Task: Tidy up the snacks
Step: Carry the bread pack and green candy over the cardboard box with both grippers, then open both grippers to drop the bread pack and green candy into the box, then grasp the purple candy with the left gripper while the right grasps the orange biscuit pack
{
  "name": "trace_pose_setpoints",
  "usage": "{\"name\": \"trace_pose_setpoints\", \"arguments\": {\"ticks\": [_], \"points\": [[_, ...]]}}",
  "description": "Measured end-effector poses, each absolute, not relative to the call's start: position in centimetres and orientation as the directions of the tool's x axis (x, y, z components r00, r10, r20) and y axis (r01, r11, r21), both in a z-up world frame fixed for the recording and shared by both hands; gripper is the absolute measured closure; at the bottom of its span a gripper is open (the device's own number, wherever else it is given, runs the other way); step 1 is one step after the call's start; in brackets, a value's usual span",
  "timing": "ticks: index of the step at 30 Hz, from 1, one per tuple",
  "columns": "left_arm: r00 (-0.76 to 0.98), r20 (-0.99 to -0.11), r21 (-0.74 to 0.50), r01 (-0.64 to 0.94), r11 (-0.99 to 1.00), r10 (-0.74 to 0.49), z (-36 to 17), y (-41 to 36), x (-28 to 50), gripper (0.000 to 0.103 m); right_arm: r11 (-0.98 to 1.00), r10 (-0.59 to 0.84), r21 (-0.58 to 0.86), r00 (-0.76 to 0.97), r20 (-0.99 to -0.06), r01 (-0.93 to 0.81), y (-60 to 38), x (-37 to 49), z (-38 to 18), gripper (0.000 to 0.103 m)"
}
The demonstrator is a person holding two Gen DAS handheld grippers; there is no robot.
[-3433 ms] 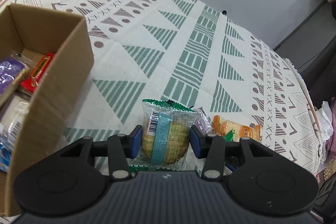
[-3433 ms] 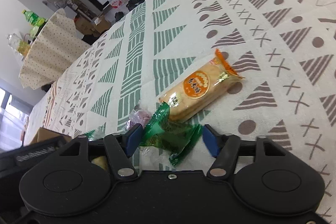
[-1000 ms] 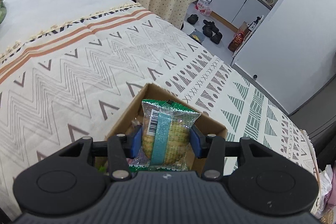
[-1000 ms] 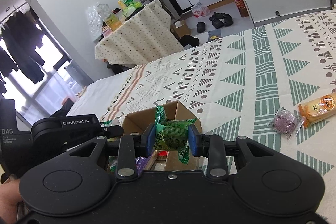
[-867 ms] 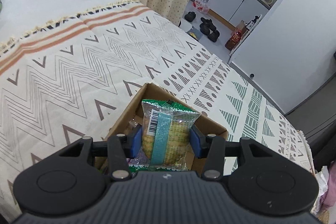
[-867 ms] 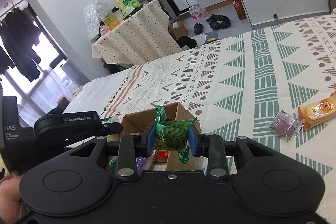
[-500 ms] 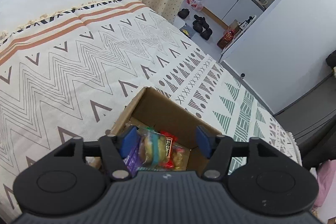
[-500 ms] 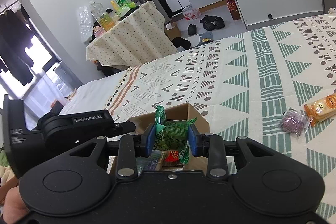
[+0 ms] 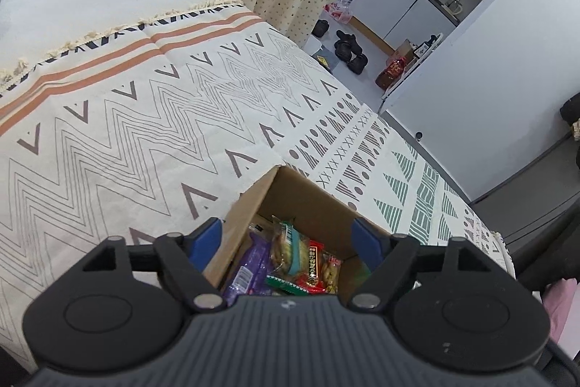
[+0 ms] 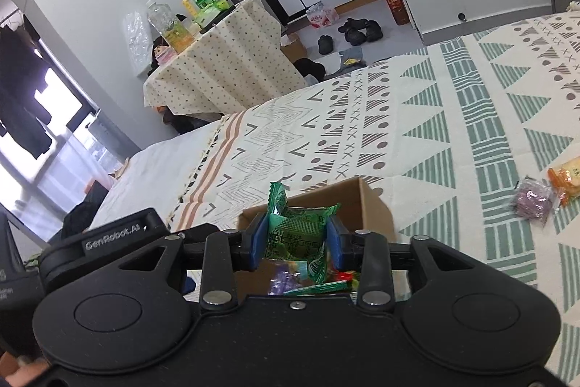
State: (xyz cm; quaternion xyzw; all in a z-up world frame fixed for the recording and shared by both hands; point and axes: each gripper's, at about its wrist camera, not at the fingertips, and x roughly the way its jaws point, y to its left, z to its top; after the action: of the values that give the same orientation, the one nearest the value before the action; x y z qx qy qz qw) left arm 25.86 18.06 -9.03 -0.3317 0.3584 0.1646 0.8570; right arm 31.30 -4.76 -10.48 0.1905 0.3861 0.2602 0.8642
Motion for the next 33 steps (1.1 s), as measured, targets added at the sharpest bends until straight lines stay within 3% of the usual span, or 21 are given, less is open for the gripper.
{"name": "trace_pose_setpoints", "arguments": {"ticks": [2, 9, 12, 33], "points": [[0.69, -0.722, -0.442, -0.514, 0.735, 0.049, -8.9, 17.9, 25.6, 0.017, 0.79, 0.597, 0.534, 0.571, -0.563, -0.3, -4.7, 31.2, -10.3, 0.051], [0.686, -0.727, -0.44, -0.5, 0.746, 0.032, -8.8, 16.8, 25.2, 0.009, 0.815, 0.563, 0.509, 0.58, -0.588, -0.275, -5.8, 30.5, -9.8, 0.05], [0.691, -0.722, -0.434, -0.48, 0.762, 0.024, -8.6, 15.9, 25.1, 0.005, 0.832, 0.539, 0.489, 0.595, -0.596, -0.263, -6.8, 30.0, -9.6, 0.04], [0.702, -0.71, -0.435, -0.365, 0.823, -0.063, -7.6, 7.1, 25.4, 0.002, 0.881, 0.424, 0.446, 0.682, -0.596, -0.157, -18.3, 28.0, -9.2, 0.015]]}}
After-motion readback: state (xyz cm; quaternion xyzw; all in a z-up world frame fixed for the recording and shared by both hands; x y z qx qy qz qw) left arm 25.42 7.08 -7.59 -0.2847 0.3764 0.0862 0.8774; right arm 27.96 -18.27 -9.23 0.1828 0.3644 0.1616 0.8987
